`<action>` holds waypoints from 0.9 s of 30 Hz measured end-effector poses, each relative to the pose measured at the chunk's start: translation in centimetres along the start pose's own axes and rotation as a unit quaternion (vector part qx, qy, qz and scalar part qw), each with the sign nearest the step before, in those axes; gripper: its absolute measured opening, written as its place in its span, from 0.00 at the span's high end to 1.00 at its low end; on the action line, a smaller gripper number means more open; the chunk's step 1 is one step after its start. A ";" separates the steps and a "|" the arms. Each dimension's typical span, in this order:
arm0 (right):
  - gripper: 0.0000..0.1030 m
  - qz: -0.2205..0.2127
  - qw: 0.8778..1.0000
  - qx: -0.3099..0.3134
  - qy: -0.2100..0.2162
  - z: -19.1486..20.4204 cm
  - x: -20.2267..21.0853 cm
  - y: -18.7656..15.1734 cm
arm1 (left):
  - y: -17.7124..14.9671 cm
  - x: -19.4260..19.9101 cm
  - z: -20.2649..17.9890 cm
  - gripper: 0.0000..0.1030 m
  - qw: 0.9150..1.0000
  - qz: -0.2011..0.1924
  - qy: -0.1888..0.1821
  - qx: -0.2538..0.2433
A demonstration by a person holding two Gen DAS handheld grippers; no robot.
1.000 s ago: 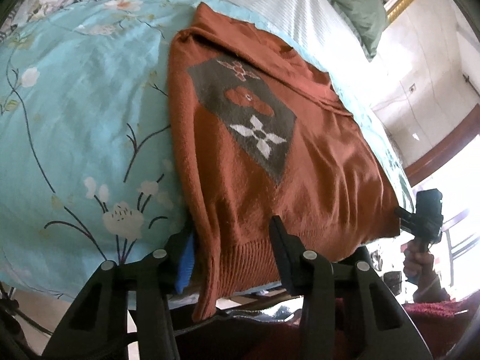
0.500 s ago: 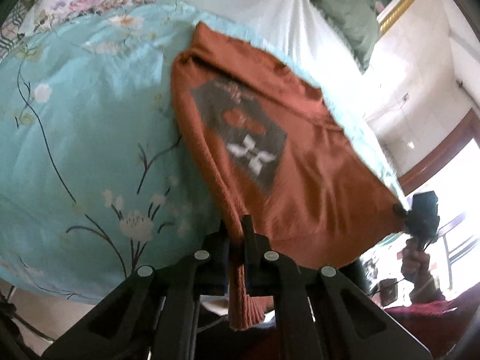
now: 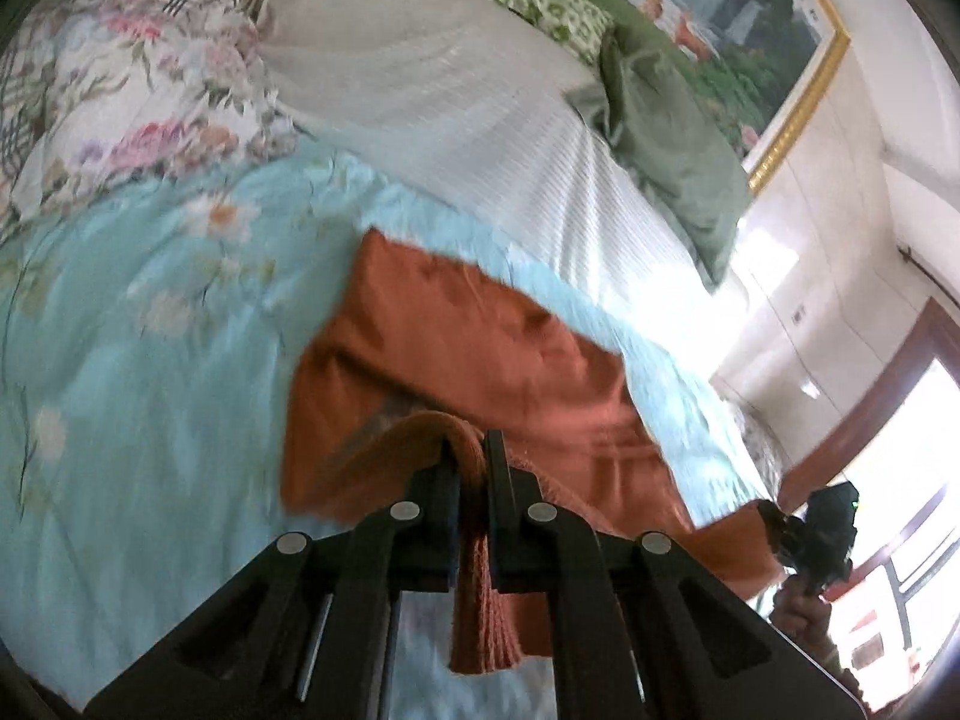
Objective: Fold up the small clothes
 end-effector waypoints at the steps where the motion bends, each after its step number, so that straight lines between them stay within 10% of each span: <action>1: 0.92 -0.001 1.000 0.003 -0.009 -0.6 -1.0 1.0 | 0.7 -1.1 0.1 0.96 1.000 -0.003 0.008 -0.003; 14: 0.92 -0.005 0.997 0.010 -0.075 -6.6 -10.6 9.4 | 7.3 -14.1 2.4 0.96 0.995 -0.005 0.091 -0.033; 27: 0.92 0.065 0.985 0.004 -0.162 -13.3 -18.0 8.1 | 6.4 -25.0 8.4 0.96 0.985 0.043 0.163 -0.025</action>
Point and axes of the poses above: each gripper's, at about its wrist camera, not at the fingertips, and x roughly against the way its jaws point, z to its left, y to its top, the point moved 8 cm from there along -x, roughly the way its jaws point, and after that the axes turned 10 degrees about -z, right-handed, at the moved point
